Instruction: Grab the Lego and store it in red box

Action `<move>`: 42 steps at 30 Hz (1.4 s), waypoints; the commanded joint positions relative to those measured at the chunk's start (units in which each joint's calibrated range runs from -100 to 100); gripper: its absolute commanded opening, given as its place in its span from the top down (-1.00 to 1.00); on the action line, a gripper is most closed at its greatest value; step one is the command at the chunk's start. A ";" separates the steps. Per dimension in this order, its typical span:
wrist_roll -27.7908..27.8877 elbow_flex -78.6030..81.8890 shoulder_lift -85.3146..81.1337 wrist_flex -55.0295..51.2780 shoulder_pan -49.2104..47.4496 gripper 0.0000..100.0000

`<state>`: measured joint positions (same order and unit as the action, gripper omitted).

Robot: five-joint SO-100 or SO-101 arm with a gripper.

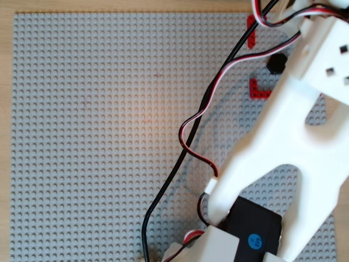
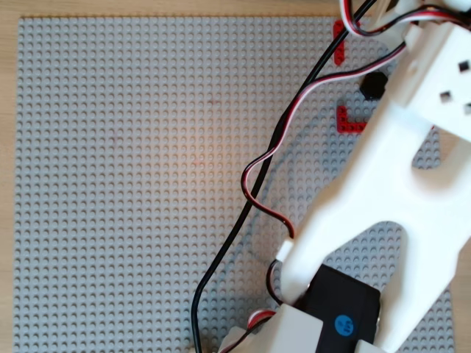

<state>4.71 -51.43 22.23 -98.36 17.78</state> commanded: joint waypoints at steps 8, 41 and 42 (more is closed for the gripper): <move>-0.23 24.79 -26.30 -0.76 -2.41 0.97; -2.00 74.34 -118.59 -0.76 -9.10 0.96; -2.00 74.34 -120.71 -0.68 -9.10 0.96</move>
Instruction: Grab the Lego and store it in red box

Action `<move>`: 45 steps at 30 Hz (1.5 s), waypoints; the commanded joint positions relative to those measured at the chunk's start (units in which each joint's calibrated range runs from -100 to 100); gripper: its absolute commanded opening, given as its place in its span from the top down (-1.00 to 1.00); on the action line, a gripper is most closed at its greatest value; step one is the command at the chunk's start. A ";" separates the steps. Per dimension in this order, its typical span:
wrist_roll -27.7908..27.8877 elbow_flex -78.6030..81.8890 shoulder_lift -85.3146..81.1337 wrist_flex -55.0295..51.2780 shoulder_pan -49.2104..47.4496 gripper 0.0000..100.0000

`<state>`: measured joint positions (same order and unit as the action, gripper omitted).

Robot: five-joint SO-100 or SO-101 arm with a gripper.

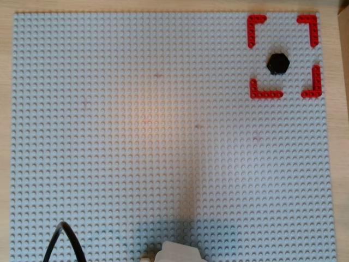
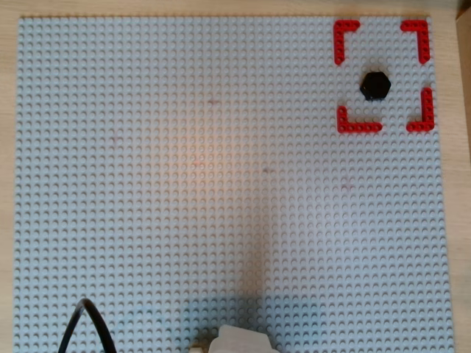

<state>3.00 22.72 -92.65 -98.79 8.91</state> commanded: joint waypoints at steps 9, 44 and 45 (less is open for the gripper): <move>-0.14 0.37 -6.42 -0.24 -0.23 0.97; 0.07 0.46 -6.42 -0.24 -0.16 0.97; 0.07 0.46 -6.42 -0.24 -0.16 0.97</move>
